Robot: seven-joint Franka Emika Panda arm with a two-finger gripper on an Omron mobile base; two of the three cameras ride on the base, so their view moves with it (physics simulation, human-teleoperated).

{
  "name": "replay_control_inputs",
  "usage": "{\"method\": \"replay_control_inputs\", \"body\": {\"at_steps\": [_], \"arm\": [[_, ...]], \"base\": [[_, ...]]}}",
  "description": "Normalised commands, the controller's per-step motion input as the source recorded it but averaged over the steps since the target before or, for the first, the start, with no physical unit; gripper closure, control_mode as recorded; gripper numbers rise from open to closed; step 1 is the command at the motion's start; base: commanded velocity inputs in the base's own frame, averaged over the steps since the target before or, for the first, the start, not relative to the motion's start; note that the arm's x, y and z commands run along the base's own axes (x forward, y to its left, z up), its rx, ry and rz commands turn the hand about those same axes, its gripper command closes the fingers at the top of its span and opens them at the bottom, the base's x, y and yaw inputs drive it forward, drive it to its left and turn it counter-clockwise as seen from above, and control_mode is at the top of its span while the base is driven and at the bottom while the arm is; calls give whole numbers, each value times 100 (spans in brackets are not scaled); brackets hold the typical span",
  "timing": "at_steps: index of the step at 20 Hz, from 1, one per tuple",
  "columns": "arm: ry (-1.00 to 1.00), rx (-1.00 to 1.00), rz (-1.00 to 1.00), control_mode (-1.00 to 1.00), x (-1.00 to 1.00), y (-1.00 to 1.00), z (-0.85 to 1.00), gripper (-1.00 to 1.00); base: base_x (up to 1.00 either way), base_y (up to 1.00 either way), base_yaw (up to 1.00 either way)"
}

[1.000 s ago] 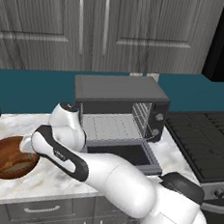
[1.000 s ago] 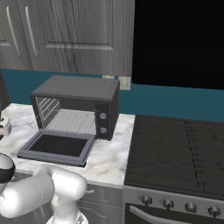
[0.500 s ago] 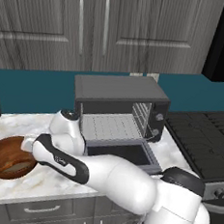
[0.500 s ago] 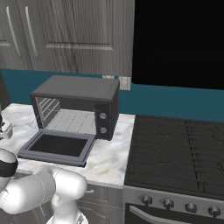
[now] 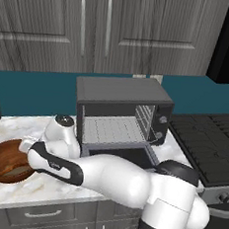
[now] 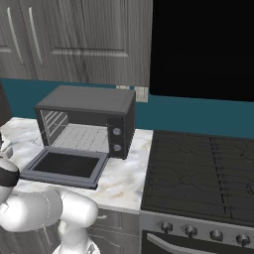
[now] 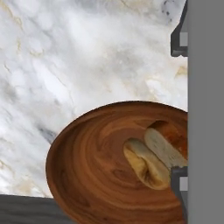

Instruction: Pick up the heated bread from the toaster oven and place it in the bowl. Then move the bread bowl to the dining counter.

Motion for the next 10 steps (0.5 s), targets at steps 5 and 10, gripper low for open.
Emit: {"method": "replay_control_inputs", "body": {"at_steps": [5,10], "arm": [[7,0,-6,-100,26,13,-7,-100],[5,0,-1,-100,2,-2,-24,-100]], "base": [[0,0,0],[0,0,0]]}}
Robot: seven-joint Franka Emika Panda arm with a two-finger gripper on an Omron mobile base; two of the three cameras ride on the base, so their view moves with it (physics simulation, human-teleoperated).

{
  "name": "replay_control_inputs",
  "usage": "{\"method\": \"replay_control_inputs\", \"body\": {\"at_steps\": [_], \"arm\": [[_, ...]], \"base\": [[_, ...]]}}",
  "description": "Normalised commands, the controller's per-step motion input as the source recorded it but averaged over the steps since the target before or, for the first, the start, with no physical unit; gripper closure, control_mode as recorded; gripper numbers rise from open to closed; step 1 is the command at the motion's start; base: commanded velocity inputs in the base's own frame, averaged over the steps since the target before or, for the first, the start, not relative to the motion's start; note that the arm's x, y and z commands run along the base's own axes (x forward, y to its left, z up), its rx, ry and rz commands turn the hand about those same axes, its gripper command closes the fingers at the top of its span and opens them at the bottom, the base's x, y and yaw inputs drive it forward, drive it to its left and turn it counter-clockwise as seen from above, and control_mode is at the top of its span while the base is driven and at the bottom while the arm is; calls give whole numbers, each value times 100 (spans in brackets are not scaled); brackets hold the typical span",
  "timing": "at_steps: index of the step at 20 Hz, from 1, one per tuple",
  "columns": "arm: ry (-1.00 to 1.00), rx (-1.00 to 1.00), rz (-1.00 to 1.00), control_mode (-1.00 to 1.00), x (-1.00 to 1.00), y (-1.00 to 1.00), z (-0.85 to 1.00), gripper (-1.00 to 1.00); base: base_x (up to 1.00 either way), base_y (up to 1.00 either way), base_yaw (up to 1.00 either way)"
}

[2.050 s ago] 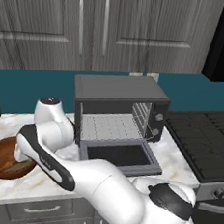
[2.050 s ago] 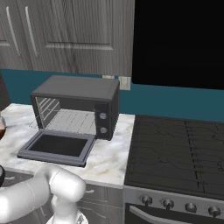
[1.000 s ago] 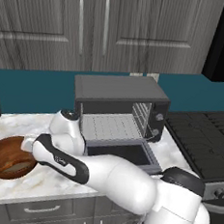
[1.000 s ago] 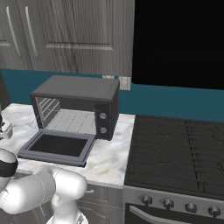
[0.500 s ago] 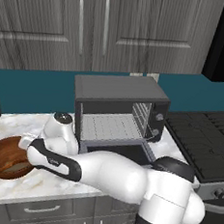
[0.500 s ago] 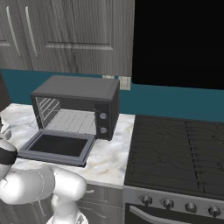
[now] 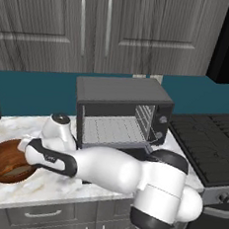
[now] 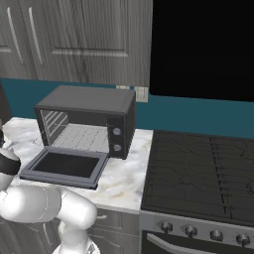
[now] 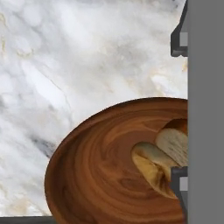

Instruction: Pick up the heated bread from the toaster oven and place it in the bowl. Then move the bread bowl to the dining counter.

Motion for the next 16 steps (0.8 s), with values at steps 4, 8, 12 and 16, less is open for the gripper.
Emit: {"method": "replay_control_inputs", "body": {"at_steps": [4,8,12,16], "arm": [[5,0,-1,-100,16,3,-12,-100],[9,0,-2,-100,20,12,-36,-100],[4,0,-1,-100,24,24,-21,100],[2,0,0,-100,9,14,-5,100]], "base": [[0,0,0],[0,0,0],[0,0,0],[0,0,0]]}}
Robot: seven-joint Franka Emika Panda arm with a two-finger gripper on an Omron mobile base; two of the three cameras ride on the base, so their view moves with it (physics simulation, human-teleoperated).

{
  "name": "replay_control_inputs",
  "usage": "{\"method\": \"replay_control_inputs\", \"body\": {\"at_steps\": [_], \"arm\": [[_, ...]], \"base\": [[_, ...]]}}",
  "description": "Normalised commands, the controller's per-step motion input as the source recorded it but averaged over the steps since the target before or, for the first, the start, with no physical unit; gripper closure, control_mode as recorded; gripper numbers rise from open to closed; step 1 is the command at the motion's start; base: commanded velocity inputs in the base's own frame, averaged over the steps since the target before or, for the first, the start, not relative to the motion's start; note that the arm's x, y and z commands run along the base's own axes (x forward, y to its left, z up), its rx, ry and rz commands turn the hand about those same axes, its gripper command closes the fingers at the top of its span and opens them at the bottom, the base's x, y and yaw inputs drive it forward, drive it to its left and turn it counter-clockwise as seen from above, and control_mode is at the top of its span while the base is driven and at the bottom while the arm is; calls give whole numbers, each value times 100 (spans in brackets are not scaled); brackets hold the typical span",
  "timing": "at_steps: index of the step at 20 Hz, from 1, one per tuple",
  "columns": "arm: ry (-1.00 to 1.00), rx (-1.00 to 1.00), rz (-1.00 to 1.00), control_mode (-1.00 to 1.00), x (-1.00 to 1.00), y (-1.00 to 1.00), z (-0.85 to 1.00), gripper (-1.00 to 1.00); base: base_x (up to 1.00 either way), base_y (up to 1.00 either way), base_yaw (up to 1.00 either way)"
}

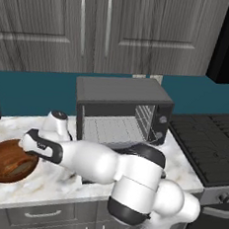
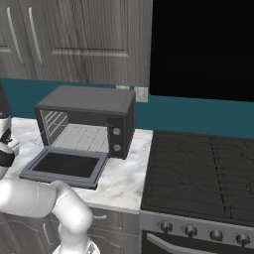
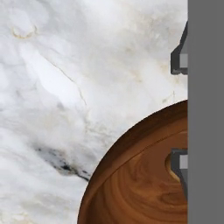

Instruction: Pick up the heated bread from the toaster oven and place it in the bowl. Then move the bread bowl to the dining counter.

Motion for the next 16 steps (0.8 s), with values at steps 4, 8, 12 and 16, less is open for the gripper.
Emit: {"method": "replay_control_inputs", "body": {"at_steps": [4,8,12,16], "arm": [[0,0,0,-100,0,0,0,100],[0,0,0,-100,-6,0,0,100],[-4,0,-3,-100,-36,-6,11,100],[-11,0,-8,-100,-61,-19,23,100]], "base": [[0,0,0],[0,0,0],[0,0,0],[0,0,0]]}}
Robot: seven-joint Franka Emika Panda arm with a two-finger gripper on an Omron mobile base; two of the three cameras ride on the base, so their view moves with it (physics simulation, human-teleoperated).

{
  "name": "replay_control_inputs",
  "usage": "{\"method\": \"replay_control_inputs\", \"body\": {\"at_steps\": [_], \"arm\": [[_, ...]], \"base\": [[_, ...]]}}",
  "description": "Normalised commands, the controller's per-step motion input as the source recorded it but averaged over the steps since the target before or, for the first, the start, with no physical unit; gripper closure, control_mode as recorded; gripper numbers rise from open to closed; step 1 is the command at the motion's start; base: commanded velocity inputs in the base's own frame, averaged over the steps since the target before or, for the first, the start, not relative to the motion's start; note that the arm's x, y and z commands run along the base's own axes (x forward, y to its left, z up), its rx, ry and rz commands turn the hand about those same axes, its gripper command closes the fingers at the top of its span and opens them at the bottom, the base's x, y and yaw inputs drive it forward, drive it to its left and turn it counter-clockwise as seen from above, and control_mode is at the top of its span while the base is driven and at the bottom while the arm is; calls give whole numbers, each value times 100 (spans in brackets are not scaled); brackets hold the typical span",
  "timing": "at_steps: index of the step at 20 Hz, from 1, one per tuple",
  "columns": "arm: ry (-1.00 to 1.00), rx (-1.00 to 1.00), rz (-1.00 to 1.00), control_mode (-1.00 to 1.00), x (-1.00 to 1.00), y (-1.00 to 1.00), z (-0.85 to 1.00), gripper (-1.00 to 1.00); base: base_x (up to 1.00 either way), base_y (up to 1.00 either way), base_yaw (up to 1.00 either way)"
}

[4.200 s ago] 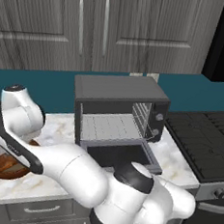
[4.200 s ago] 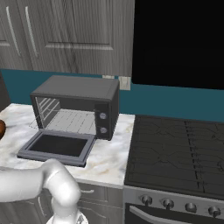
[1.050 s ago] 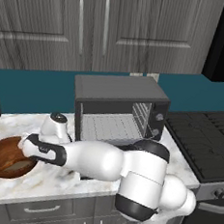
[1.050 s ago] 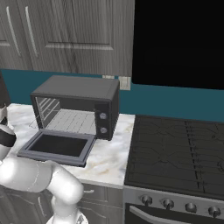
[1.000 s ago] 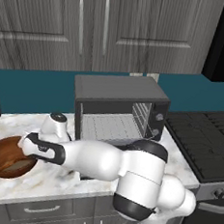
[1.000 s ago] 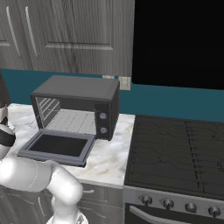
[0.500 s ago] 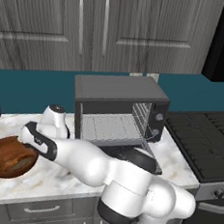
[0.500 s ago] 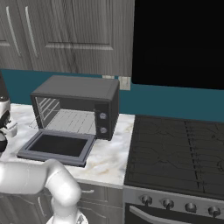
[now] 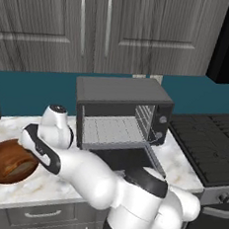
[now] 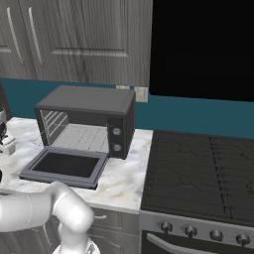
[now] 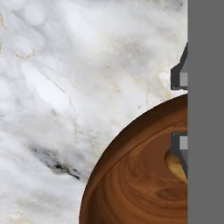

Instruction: Pick up the heated bread from the toaster oven and place it in the bowl. Then move the bread bowl to the dining counter.

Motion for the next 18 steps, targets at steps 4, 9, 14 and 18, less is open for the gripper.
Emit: {"method": "replay_control_inputs", "body": {"at_steps": [4,9,14,18], "arm": [[-13,3,-14,-100,-64,-38,31,100],[-13,6,-17,-100,-60,-52,50,100],[-11,10,-20,-100,-49,-52,88,100],[-7,9,-22,-100,-55,-51,100,100]], "base": [[0,0,0],[0,0,0],[0,0,0],[0,0,0]]}}
